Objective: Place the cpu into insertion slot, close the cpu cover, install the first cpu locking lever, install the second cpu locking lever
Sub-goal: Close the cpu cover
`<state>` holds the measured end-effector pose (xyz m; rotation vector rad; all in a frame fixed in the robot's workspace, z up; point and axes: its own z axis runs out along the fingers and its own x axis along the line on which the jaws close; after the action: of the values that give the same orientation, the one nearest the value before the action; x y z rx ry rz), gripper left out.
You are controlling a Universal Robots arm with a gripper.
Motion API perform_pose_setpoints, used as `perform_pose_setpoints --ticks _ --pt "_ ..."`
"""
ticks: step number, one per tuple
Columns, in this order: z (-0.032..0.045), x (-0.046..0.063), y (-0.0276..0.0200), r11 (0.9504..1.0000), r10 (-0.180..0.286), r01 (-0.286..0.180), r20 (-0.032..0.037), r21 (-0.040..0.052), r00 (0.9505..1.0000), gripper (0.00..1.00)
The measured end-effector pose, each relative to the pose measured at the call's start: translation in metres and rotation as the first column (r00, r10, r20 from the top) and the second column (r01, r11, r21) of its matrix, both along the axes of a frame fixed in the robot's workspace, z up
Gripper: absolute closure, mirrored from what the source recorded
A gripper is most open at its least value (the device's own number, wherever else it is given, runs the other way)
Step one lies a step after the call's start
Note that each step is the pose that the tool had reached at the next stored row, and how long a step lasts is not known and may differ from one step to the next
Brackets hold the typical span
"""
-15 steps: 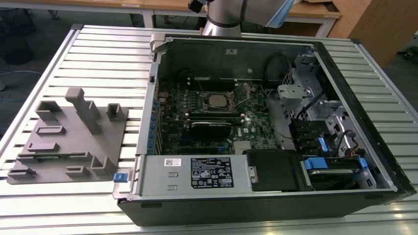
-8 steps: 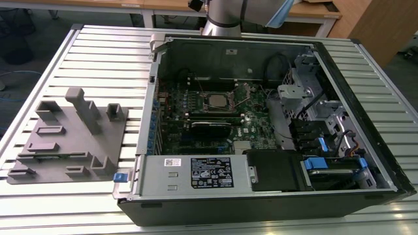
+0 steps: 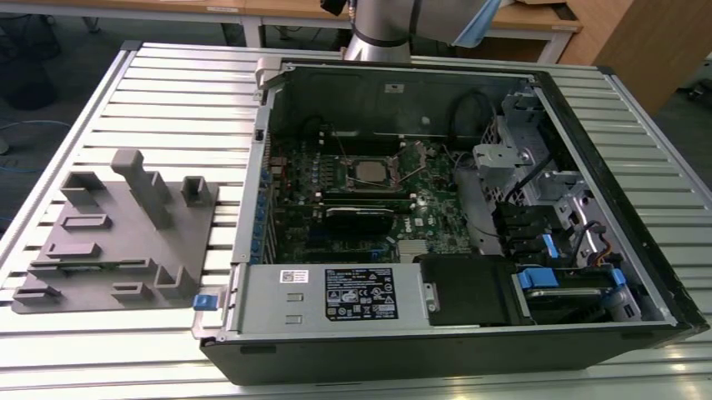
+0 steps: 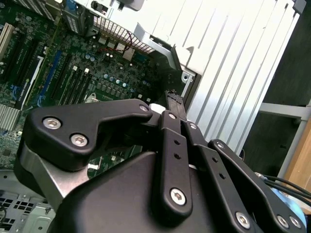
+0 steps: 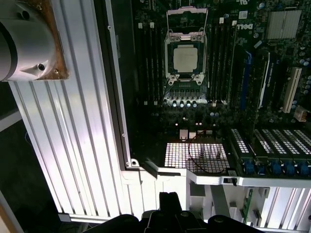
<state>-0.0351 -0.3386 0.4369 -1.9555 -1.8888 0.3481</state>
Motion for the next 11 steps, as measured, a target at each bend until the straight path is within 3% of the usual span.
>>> perform_pose_setpoints --ticks 11 --pt "0.0043 0.0000 0.0000 1.0000 0.000 0.000 0.0000 0.0000 1.0000 0.89"
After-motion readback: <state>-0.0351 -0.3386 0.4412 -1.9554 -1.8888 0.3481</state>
